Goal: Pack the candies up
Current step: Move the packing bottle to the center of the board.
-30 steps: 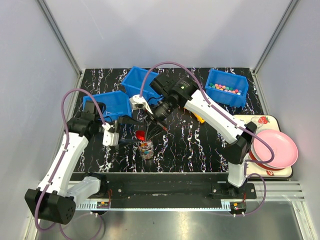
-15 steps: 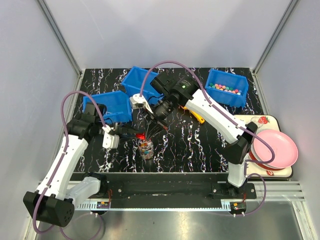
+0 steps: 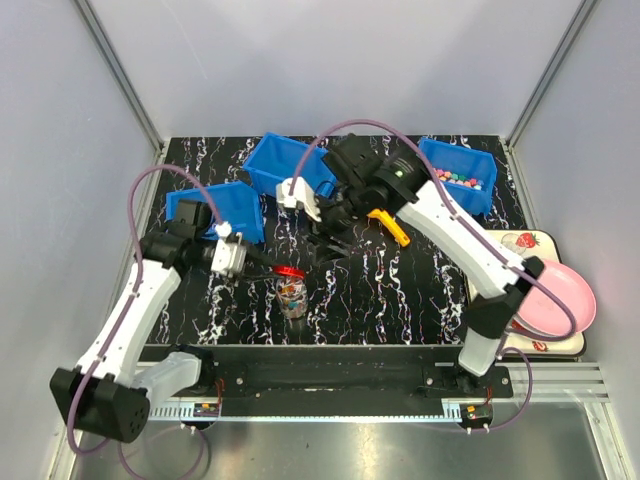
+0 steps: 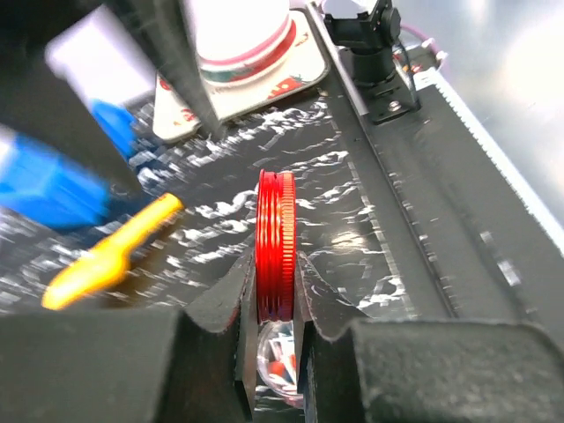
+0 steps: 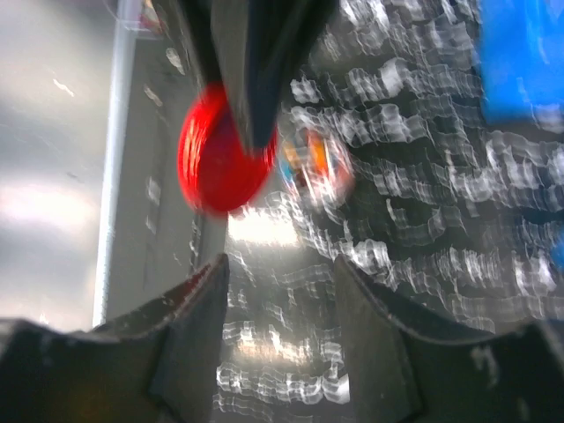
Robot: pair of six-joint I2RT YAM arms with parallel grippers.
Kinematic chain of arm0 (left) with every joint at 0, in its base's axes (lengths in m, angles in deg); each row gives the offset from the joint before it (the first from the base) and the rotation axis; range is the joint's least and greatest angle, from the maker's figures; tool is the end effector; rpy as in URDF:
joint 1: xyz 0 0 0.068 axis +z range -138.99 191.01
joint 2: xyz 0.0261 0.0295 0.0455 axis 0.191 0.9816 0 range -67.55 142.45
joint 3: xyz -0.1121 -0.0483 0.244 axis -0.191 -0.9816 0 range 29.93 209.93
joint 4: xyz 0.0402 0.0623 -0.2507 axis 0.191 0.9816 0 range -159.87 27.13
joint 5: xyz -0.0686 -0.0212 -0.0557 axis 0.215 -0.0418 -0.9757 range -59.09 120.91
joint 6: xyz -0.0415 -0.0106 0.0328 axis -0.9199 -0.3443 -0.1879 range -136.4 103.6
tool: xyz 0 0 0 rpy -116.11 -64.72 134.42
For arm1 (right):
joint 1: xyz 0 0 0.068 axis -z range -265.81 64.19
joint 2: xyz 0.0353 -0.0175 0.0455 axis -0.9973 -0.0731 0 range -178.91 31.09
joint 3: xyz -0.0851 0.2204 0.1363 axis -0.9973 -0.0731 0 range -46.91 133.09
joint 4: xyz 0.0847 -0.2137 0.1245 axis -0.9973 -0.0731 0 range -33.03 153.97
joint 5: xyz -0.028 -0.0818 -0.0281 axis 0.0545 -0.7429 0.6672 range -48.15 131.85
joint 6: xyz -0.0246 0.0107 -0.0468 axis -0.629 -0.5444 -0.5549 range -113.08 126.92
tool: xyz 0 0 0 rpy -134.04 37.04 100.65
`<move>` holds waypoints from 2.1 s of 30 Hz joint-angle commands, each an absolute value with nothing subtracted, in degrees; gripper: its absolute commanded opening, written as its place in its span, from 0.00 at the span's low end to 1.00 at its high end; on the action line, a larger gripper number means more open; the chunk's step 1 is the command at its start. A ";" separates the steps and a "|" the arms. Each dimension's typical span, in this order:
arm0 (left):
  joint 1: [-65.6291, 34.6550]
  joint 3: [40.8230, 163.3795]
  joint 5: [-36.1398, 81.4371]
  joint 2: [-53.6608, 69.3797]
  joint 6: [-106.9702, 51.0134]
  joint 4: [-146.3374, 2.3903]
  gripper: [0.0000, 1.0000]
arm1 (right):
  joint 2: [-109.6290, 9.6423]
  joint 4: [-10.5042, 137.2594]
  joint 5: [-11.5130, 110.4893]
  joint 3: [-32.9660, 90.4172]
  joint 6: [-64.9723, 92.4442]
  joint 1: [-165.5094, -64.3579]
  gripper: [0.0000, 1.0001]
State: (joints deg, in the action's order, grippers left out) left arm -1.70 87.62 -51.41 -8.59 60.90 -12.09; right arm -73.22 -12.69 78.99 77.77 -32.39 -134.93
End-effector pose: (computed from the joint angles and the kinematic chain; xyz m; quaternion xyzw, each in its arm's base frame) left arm 0.1586 -0.0720 0.3267 0.6373 0.3888 -0.4288 0.5087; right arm 0.2132 0.2794 0.4256 -0.6989 0.5858 0.3271 0.2478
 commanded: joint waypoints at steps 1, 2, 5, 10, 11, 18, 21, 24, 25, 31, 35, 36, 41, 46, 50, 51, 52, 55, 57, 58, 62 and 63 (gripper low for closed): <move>-1.47 91.10 -50.92 -3.84 46.29 -13.27 0.00 | -61.40 -2.09 62.79 66.85 -31.13 -135.29 0.59; -1.29 91.45 -51.09 -1.22 44.01 -13.62 0.00 | -60.16 0.58 57.46 61.86 -31.66 -136.16 0.59; -0.94 93.82 -51.18 3.02 34.78 -13.80 0.00 | -57.07 8.15 52.32 54.64 -32.10 -136.69 0.62; -0.33 100.32 -48.37 12.69 11.49 -18.88 0.00 | -56.18 15.79 47.57 50.30 -31.31 -139.50 0.63; 0.11 101.38 -47.50 13.83 8.77 -19.85 0.00 | -56.54 16.59 45.12 50.04 -30.96 -140.29 0.63; 0.73 101.74 -43.37 17.88 -15.37 -33.89 0.00 | -60.84 21.61 36.49 51.35 -29.12 -144.86 0.71; 1.08 101.82 -41.69 19.64 -20.34 -36.11 0.00 | -62.51 22.22 35.26 52.23 -27.89 -145.75 0.75; 1.17 102.18 -42.39 20.78 -20.97 -36.21 0.00 | -64.18 23.36 34.73 53.11 -26.04 -145.66 0.76; 1.17 102.35 -42.56 21.04 -21.06 -36.21 0.00 | -65.06 23.54 34.64 53.28 -25.43 -145.66 0.77; 1.17 102.35 -44.58 21.31 -21.50 -36.65 0.00 | -67.17 24.33 34.29 53.99 -24.37 -145.66 0.78; 1.17 101.74 -45.29 20.61 -21.50 -37.00 0.00 | -68.14 25.56 32.18 53.99 -24.54 -145.75 0.78; 1.17 101.65 -45.73 20.43 -21.41 -37.00 0.00 | -68.23 25.91 31.83 53.90 -24.80 -145.75 0.79; 1.17 101.04 -46.78 20.17 -21.32 -37.26 0.00 | -68.23 26.18 31.65 53.90 -25.16 -145.75 0.79; 1.17 100.68 -47.05 19.55 -20.97 -37.26 0.00 | -68.14 26.09 32.61 53.55 -25.42 -145.75 0.76; 1.17 100.33 -47.14 19.11 -20.71 -37.26 0.00 | -68.41 25.22 33.85 54.08 -25.42 -145.75 0.69; 1.08 100.25 -47.14 19.03 -20.71 -37.26 0.00 | -68.49 25.13 34.55 54.08 -25.51 -145.75 0.64; 1.08 100.16 -47.22 18.94 -20.62 -37.18 0.00 | -68.58 24.86 34.81 54.25 -25.42 -145.75 0.61; 1.08 99.81 -47.93 18.32 -20.27 -37.26 0.00 | -68.49 24.60 35.17 54.34 -25.34 -145.66 0.56; 1.08 99.72 -48.02 17.71 -20.00 -37.26 0.00 | -68.23 24.60 35.17 54.34 -25.33 -145.66 0.55; 1.08 99.72 -48.02 17.53 -19.57 -37.35 0.06 | -68.14 24.51 35.34 54.34 -25.33 -145.75 0.53; 1.26 100.07 -46.53 16.13 -15.10 -34.82 0.45 | -66.83 23.55 35.61 54.52 -25.25 -145.66 0.52; 1.69 100.94 -45.83 15.78 -12.73 -32.97 0.54 | -65.87 23.37 35.87 54.52 -25.16 -145.75 0.51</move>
